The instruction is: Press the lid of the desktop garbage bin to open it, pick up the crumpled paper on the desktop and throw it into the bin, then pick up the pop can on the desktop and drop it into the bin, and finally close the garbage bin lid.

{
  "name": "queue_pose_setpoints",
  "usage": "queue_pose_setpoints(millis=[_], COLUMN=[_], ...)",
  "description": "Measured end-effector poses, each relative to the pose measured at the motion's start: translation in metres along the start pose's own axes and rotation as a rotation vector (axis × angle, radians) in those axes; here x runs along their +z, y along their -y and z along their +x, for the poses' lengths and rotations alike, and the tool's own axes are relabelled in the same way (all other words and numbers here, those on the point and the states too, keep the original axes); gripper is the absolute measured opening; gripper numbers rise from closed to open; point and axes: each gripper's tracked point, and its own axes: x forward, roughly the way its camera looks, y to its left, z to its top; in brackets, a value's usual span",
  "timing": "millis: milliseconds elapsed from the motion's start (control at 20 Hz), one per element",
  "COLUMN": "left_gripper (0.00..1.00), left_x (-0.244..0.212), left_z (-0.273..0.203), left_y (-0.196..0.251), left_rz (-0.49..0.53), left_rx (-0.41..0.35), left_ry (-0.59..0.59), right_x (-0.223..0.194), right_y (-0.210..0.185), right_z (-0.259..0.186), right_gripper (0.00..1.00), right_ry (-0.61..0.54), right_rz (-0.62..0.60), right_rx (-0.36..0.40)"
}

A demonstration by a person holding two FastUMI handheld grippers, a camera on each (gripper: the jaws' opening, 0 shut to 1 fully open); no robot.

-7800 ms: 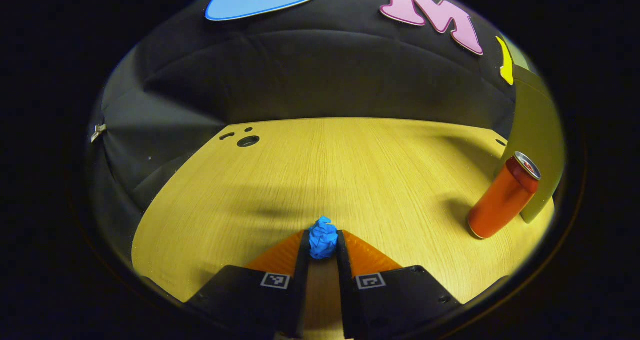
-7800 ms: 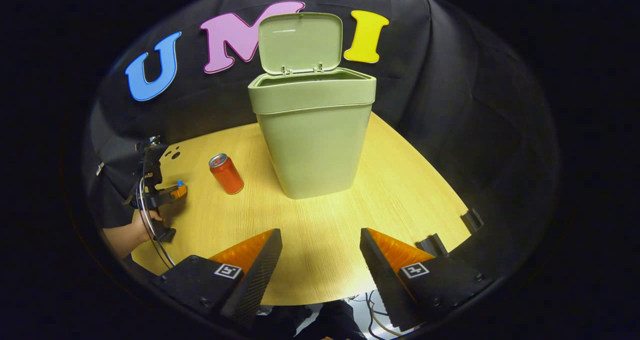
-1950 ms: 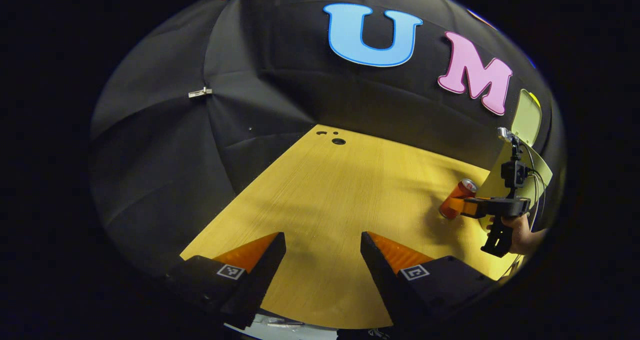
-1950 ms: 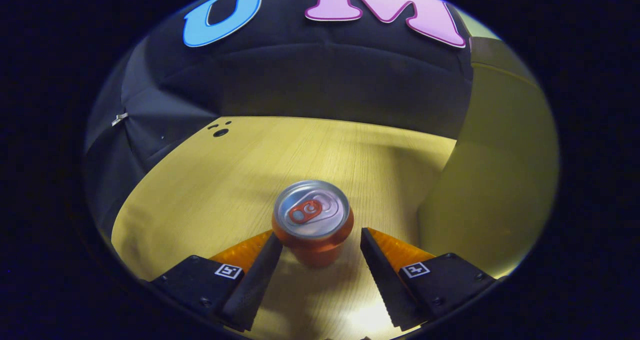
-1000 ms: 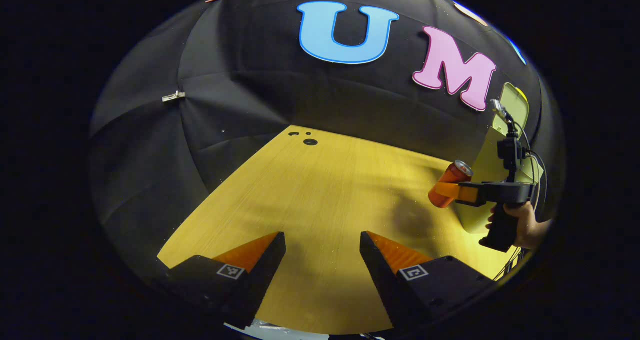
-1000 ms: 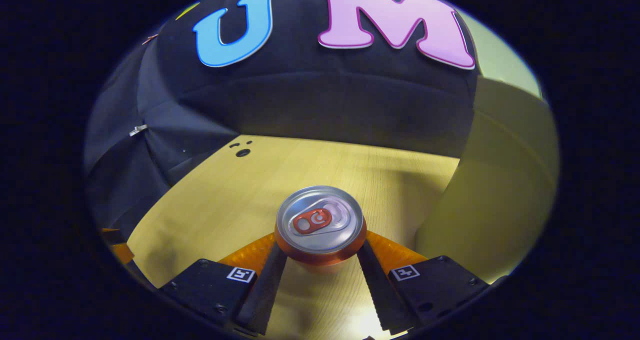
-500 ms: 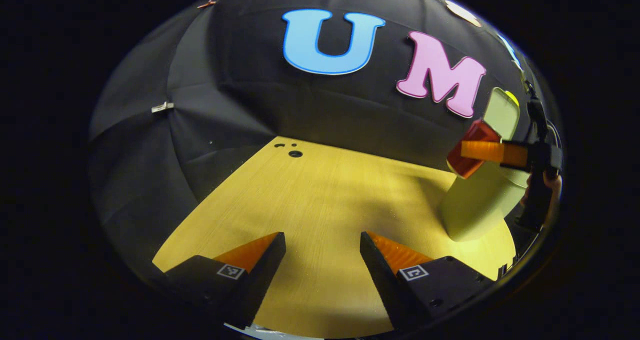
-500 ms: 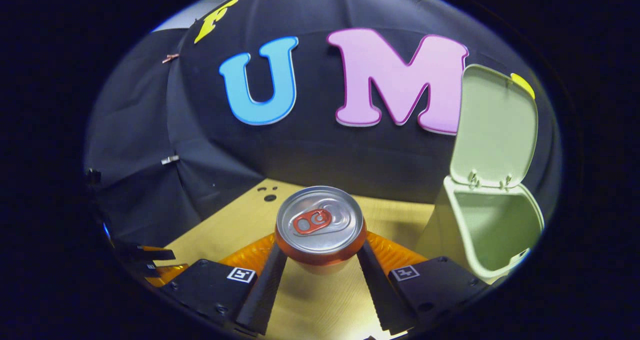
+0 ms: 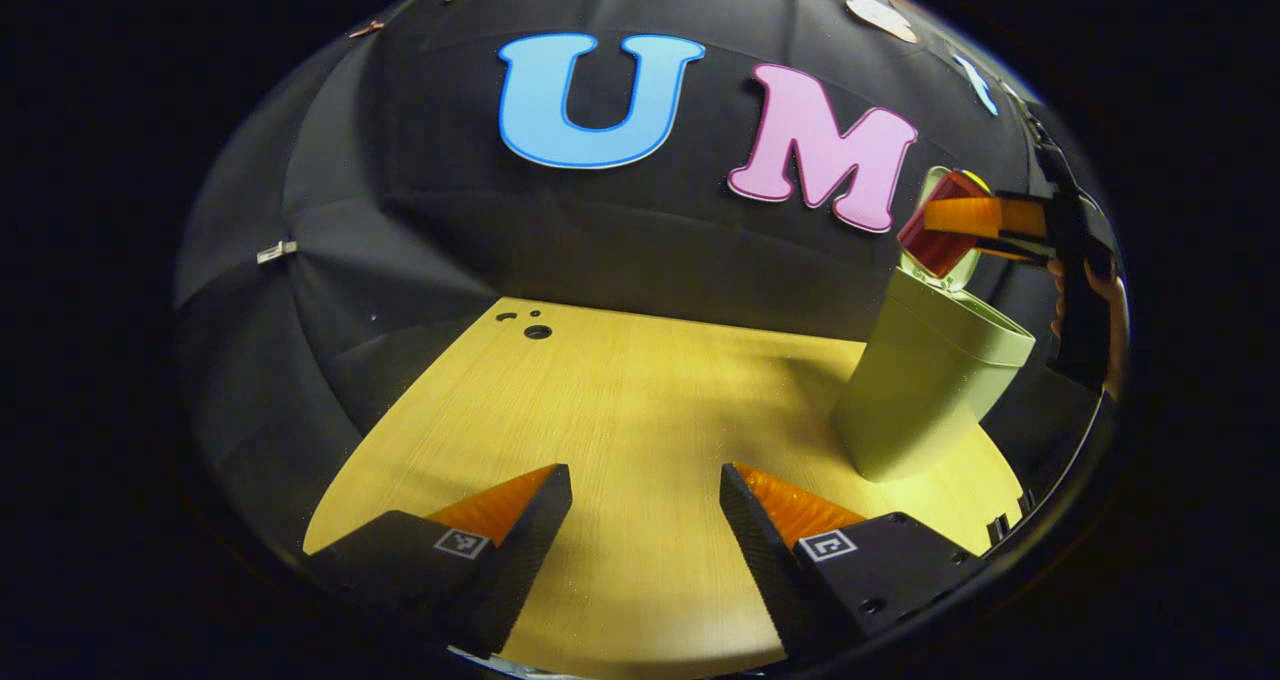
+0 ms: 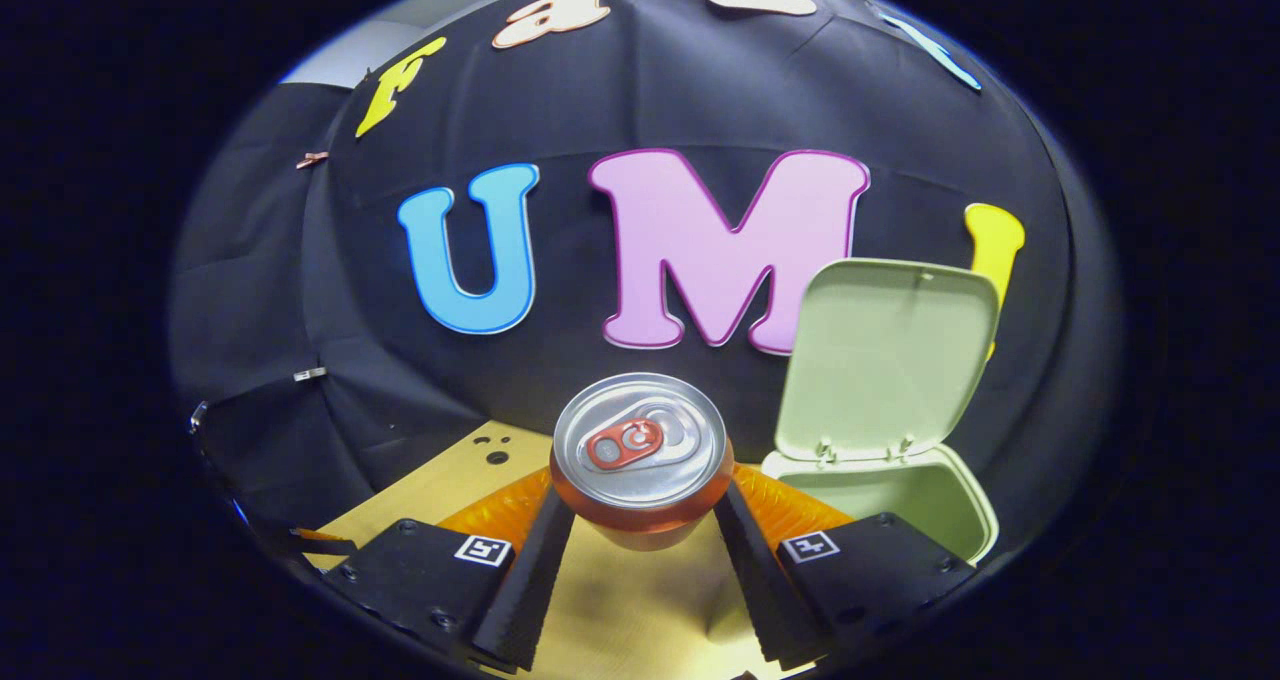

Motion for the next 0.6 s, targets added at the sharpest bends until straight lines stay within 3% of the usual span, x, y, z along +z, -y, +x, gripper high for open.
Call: queue_pose_setpoints(millis=[300, 600], left_gripper=[0.96, 0.96], left_x=[0.006, -0.018], left_z=[-0.005, -0.017], left_y=[0.026, 0.036], left_rz=[0.02, -0.031], left_rx=[-0.012, 0.077], left_ry=[0.019, -0.028], right_x=[0.014, 0.002], right_y=[0.06, 0.114], right_z=[-0.005, -0.001], right_gripper=[0.82, 0.82], right_ry=[0.023, 0.001], right_rz=[0.006, -0.001], right_rx=[-0.082, -0.098])
